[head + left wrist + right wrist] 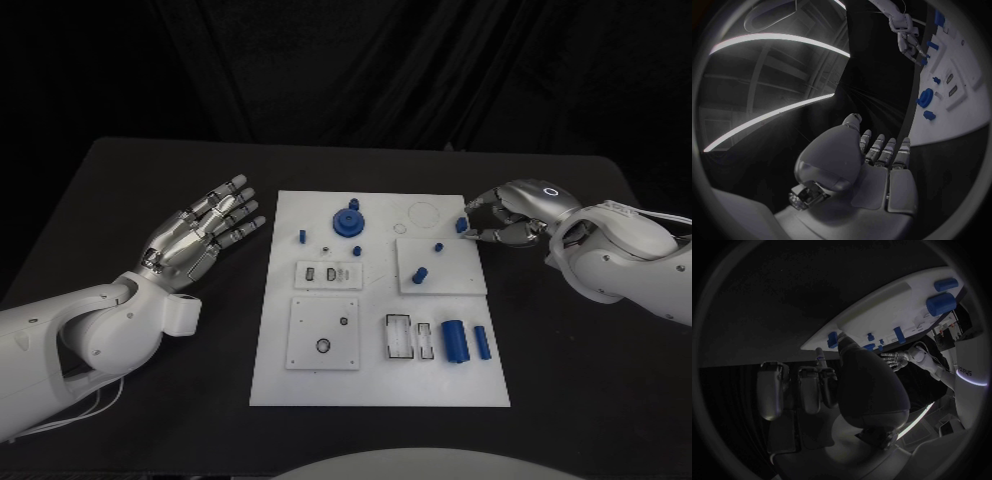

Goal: Assemble the parts on the task board

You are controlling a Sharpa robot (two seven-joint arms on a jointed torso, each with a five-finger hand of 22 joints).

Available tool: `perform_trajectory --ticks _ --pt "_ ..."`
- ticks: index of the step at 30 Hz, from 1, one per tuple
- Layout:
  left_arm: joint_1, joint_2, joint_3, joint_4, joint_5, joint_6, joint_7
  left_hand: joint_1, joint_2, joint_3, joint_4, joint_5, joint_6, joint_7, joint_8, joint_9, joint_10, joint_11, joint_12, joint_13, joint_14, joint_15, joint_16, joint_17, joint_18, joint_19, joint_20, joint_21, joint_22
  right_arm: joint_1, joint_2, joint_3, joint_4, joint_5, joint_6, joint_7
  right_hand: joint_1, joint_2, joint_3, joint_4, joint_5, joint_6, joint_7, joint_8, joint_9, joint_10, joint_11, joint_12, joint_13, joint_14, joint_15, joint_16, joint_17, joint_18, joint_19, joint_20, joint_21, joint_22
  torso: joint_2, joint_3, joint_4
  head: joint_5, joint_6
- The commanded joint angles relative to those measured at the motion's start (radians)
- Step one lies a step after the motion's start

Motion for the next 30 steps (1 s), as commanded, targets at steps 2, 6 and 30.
perform_trajectory --ticks 2,6,30 --pt "-0.002 0.002 0.001 0.003 -0.002 0.015 0.008 -0.006 -0.001 0.004 -0.003 0.004 0.003 0.006 0.004 0.001 0.000 0.009 0.006 0.001 0.002 0.006 0.004 0.001 -0.012 0.006 0.004 0.001 0.001 -0.004 0.006 0.000 -0.007 -0.004 -0.009 -0.020 0.011 -0.002 0.005 0.001 0.012 0.007 0.001 0.005 -0.001 0.106 0.005 0.003 0.263 0.107 -0.001 0.003 0.263 -0.005 0.028 -0.003 -0.010 0.218 0.001 0.0005 0.0018 0.000 0.001" --pt "-0.002 0.002 0.001 0.002 -0.002 0.016 0.007 -0.006 -0.001 0.004 -0.003 0.004 0.003 0.006 0.004 0.001 0.000 0.009 0.006 0.001 0.002 0.006 0.004 0.001 -0.012 0.006 0.004 0.001 0.001 -0.004 0.013 0.000 -0.011 -0.004 -0.007 -0.020 0.012 -0.001 0.005 0.001 0.014 0.007 0.002 0.005 -0.001 0.106 0.006 0.003 0.263 0.107 -0.001 0.003 0.263 -0.004 0.026 -0.002 -0.014 0.216 0.002 0.0000 0.0023 -0.001 0.002" --pt "-0.004 0.005 0.001 -0.008 -0.002 0.022 0.002 -0.007 -0.001 0.005 -0.004 0.005 0.002 0.007 0.004 0.001 0.000 0.010 0.007 0.001 0.002 0.007 0.005 0.001 -0.013 0.006 0.004 0.001 0.001 -0.005 0.044 0.001 -0.027 -0.004 -0.018 -0.006 0.054 0.023 0.014 -0.008 0.165 0.146 0.000 0.081 0.060 0.106 0.005 0.003 0.263 0.107 0.001 0.003 0.263 -0.003 0.024 0.000 -0.021 0.215 0.000 -0.0002 0.0019 0.002 -0.002"
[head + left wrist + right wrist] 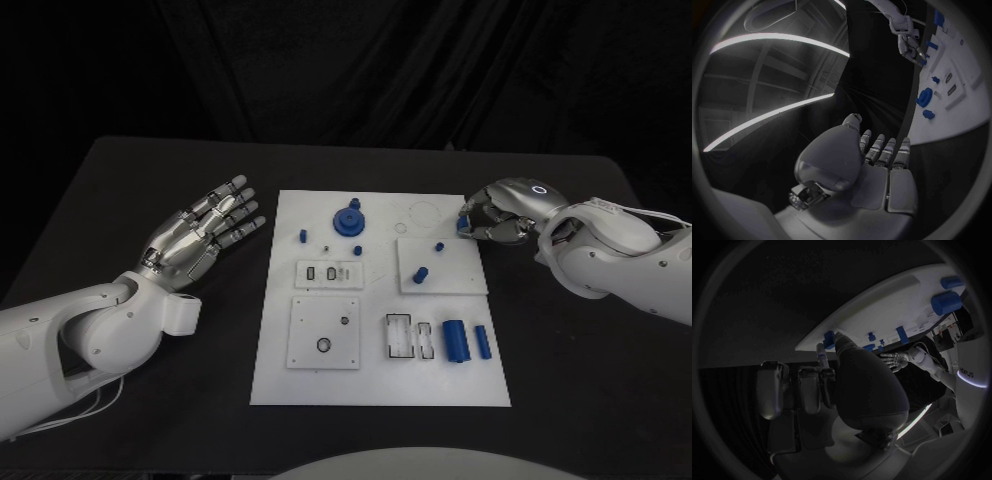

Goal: Assemble the parts on the task board

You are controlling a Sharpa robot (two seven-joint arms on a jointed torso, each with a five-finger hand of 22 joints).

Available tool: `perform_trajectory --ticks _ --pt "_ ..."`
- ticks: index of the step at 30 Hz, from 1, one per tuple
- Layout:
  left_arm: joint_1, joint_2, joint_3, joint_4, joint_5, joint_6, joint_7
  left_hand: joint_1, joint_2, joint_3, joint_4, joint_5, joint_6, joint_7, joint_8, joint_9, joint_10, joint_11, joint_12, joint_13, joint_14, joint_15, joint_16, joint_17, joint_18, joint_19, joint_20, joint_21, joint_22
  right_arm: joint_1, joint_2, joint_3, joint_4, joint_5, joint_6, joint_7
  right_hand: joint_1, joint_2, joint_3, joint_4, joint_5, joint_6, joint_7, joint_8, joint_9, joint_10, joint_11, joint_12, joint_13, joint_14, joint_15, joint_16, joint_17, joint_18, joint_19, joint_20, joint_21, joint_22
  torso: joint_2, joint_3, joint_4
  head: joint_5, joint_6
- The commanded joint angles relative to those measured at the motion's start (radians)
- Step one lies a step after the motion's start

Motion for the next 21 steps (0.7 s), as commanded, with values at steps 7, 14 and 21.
perform_trajectory --ticks 7,14,21 --pt "-0.005 0.003 0.001 -0.003 -0.002 0.018 0.005 -0.007 -0.001 0.002 -0.001 0.005 0.002 0.007 0.004 0.001 0.000 0.010 0.007 0.001 0.002 0.007 0.005 0.001 -0.013 0.006 0.004 0.001 0.001 -0.004 0.003 0.000 0.000 -0.004 -0.031 0.003 0.038 0.014 0.010 -0.021 0.074 0.058 -0.016 0.055 0.073 0.102 -0.008 0.003 0.263 0.107 -0.007 0.003 0.263 -0.003 0.024 -0.007 -0.005 0.215 0.001 0.0003 -0.0005 0.000 -0.001" --pt "-0.006 0.003 0.001 -0.004 -0.002 0.020 0.005 -0.007 -0.001 0.003 -0.002 0.005 0.001 0.007 0.003 0.001 0.000 0.010 0.006 0.001 0.001 0.007 0.004 0.001 -0.013 0.006 0.004 0.001 0.001 -0.004 0.002 0.000 0.005 -0.004 -0.073 0.022 0.053 0.021 0.013 -0.035 0.104 0.071 -0.024 0.098 0.122 0.102 -0.014 0.003 0.263 0.107 -0.013 0.003 0.263 -0.004 0.026 -0.012 -0.003 0.216 0.000 0.0001 -0.0005 0.004 -0.002" --pt "-0.008 -0.002 0.001 0.000 -0.002 0.017 0.005 -0.007 -0.001 0.003 -0.002 0.005 0.001 0.007 0.003 0.001 0.000 0.010 0.006 0.001 0.001 0.007 0.004 0.001 -0.013 0.006 0.004 0.001 0.001 0.000 -0.021 0.002 0.066 -0.004 -0.174 0.046 0.072 0.024 0.021 -0.047 0.156 0.075 -0.034 0.161 0.188 0.102 -0.020 0.003 0.263 0.107 -0.018 0.003 0.263 -0.009 0.041 -0.020 0.020 0.224 0.000 -0.0001 0.0003 0.013 -0.002"
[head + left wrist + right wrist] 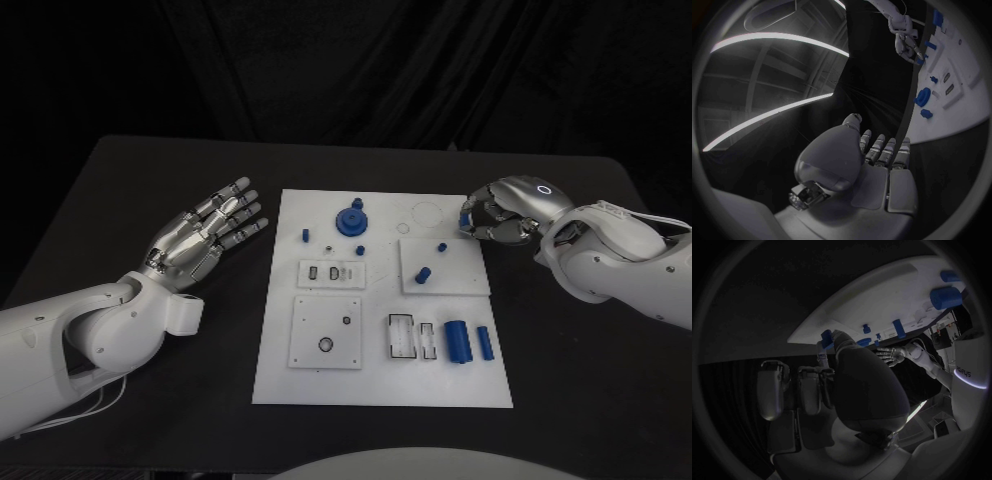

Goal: Assemble the parts on the task board

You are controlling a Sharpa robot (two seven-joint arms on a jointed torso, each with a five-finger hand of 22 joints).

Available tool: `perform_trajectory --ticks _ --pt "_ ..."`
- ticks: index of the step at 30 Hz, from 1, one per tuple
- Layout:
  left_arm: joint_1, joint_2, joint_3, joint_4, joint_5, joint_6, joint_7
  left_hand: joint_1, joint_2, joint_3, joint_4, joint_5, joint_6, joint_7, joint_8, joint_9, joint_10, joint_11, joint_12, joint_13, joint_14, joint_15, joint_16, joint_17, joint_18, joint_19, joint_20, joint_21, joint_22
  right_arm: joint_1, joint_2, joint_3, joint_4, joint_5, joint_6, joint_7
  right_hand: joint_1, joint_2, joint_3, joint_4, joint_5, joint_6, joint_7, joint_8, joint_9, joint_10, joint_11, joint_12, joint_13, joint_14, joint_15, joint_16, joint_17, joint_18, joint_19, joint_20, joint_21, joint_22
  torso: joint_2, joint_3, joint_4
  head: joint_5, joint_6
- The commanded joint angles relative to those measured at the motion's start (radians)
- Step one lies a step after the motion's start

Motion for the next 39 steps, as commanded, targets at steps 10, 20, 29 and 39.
perform_trajectory --ticks 10,20,29,39 --pt "-0.002 0.003 0.001 0.006 -0.001 0.008 0.008 -0.008 0.000 0.004 -0.003 0.005 0.002 0.007 0.004 0.001 0.001 0.004 0.008 0.001 0.001 0.007 0.005 0.001 -0.014 0.006 0.004 0.001 0.001 0.044 0.012 0.003 0.178 -0.004 -0.166 0.046 0.006 0.005 0.002 0.006 0.028 0.012 -0.015 0.060 0.104 0.104 0.001 0.003 0.263 0.104 -0.003 0.003 0.263 -0.013 0.045 -0.006 0.022 0.228 0.000 -0.0001 0.0002 0.009 -0.003" --pt "-0.002 0.005 0.001 0.009 -0.001 0.008 0.009 -0.008 0.000 0.005 -0.003 0.005 0.003 0.007 0.004 0.001 0.002 0.004 0.008 0.001 0.002 0.007 0.005 0.001 -0.014 0.007 0.004 0.001 0.001 0.010 0.137 0.003 0.208 -0.004 -0.142 0.036 0.014 0.002 0.011 0.002 0.050 0.007 -0.015 0.081 0.129 0.104 0.003 0.003 0.263 0.104 -0.002 0.003 0.263 -0.013 0.047 -0.005 0.024 0.229 0.001 -0.0010 0.0004 0.017 -0.002" --pt "-0.002 0.002 0.001 0.017 -0.001 0.004 0.009 -0.008 0.000 0.006 -0.004 0.005 0.003 0.007 0.004 0.001 0.001 0.004 0.008 0.001 0.002 0.007 0.006 0.001 -0.014 0.007 0.004 0.001 0.001 -0.032 0.227 0.003 0.190 -0.085 -0.048 -0.062 0.010 -0.007 0.012 0.000 0.068 -0.005 -0.010 0.084 0.140 0.104 0.006 0.003 0.263 0.104 0.000 0.003 0.263 -0.009 0.040 -0.003 0.012 0.224 0.000 -0.0012 0.0002 0.016 -0.003" --pt "-0.002 0.008 0.001 0.014 -0.001 0.006 0.009 -0.008 0.000 0.006 -0.004 0.005 0.003 0.007 0.004 0.001 0.001 0.004 0.008 0.001 0.002 0.007 0.006 0.001 -0.014 0.007 0.004 0.001 0.001 -0.043 0.268 0.003 0.173 -0.115 0.036 -0.134 -0.011 -0.011 0.008 0.007 0.062 -0.020 -0.004 0.080 0.144 0.104 0.012 0.003 0.263 0.104 0.005 0.003 0.263 -0.007 0.035 0.000 0.003 0.221 0.001 -0.0008 0.0013 0.008 -0.004"
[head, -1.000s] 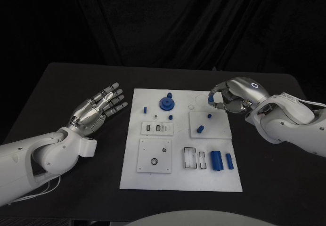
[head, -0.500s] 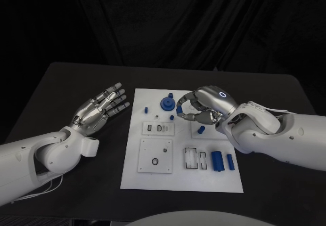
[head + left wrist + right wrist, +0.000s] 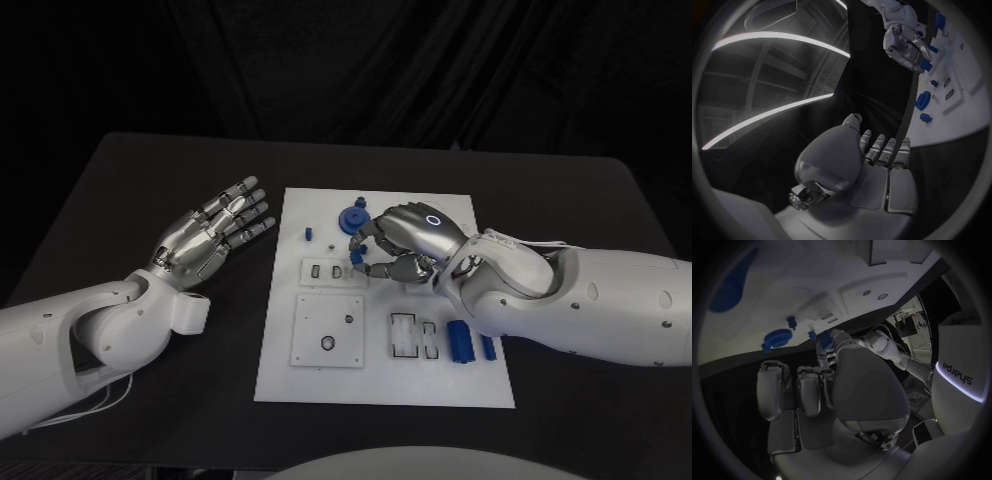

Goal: Assemble the parts on the task board

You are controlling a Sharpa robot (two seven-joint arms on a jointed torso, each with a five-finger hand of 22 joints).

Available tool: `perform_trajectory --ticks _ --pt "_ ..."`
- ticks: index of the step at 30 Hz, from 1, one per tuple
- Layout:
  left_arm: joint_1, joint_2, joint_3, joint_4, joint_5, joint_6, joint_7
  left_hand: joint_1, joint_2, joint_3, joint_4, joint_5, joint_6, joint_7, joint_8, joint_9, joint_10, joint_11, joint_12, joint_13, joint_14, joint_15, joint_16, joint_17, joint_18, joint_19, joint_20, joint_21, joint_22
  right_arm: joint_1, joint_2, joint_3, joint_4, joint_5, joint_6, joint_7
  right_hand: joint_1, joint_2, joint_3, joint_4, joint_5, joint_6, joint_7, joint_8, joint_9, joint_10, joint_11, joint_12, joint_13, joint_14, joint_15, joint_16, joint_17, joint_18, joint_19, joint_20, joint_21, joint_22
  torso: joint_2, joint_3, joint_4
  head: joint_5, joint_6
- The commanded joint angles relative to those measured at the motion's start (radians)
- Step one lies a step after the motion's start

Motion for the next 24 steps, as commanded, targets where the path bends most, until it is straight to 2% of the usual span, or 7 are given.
perform_trajectory --ticks 1,4,10,16,24 --pt "-0.001 0.003 0.001 0.001 -0.001 0.007 0.010 -0.008 0.000 0.003 -0.001 0.005 0.003 0.007 0.004 0.001 0.002 0.005 0.003 0.001 0.002 0.007 0.006 0.001 -0.014 0.003 0.000 0.001 0.001 -0.004 0.007 0.001 -0.005 -0.041 0.072 -0.080 -0.019 0.002 -0.001 0.009 -0.001 -0.009 0.001 0.079 0.144 0.106 0.010 0.003 0.263 0.104 0.005 0.003 0.263 -0.007 0.035 0.000 -0.007 0.220 0.001 0.0002 0.0008 -0.002 -0.002" --pt "-0.001 0.004 0.001 0.001 -0.001 0.008 0.009 -0.009 0.000 0.004 -0.001 0.006 0.002 0.007 0.004 0.001 0.001 0.004 0.003 0.001 0.002 0.007 0.006 0.001 -0.015 0.003 0.000 0.001 0.001 -0.006 0.014 0.001 -0.011 -0.043 0.088 -0.091 -0.023 0.000 -0.001 0.010 -0.004 -0.013 0.003 0.077 0.145 0.106 0.011 0.003 0.263 0.104 0.006 0.003 0.263 -0.005 0.031 0.001 -0.014 0.218 0.000 0.0013 -0.0016 0.000 -0.003" --pt "-0.001 0.005 0.001 0.007 -0.001 0.011 0.009 -0.009 0.000 0.004 -0.002 0.006 0.000 0.007 0.003 0.001 0.000 0.004 0.002 0.001 0.001 0.007 0.005 0.001 -0.015 0.002 0.000 0.000 0.001 -0.014 0.026 0.001 -0.024 -0.044 0.098 -0.106 -0.024 -0.002 -0.001 0.009 -0.002 -0.015 0.003 0.076 0.145 0.106 0.012 0.003 0.263 0.104 0.007 0.003 0.263 -0.005 0.030 0.002 -0.016 0.217 0.000 0.0008 -0.0003 0.000 -0.009" --pt "-0.001 0.006 0.001 0.004 -0.001 0.013 0.007 -0.009 0.001 0.005 -0.002 0.006 0.000 0.007 0.003 0.001 0.000 0.005 0.001 0.001 0.001 0.007 0.005 0.001 -0.015 0.002 0.000 0.001 0.001 -0.022 0.036 0.001 -0.033 -0.058 0.099 -0.126 -0.020 -0.003 0.003 0.003 0.014 -0.016 0.004 0.076 0.148 0.106 0.013 0.003 0.263 0.104 0.008 0.003 0.263 -0.005 0.030 0.004 -0.016 0.217 0.001 0.0014 -0.0001 0.000 -0.010" --pt "-0.001 0.006 0.001 0.000 -0.001 0.014 0.007 -0.009 0.001 0.005 -0.002 0.006 0.000 0.007 0.003 0.001 0.000 0.005 0.001 0.001 0.001 0.007 0.005 0.001 -0.015 0.002 0.000 0.001 0.001 -0.025 0.040 0.001 -0.038 -0.072 0.104 -0.135 -0.028 -0.006 0.001 0.005 0.010 -0.018 0.006 0.075 0.149 0.106 0.014 0.003 0.263 0.104 0.009 0.003 0.263 -0.005 0.031 0.004 -0.015 0.217 0.000 0.0006 -0.0002 0.001 -0.014"
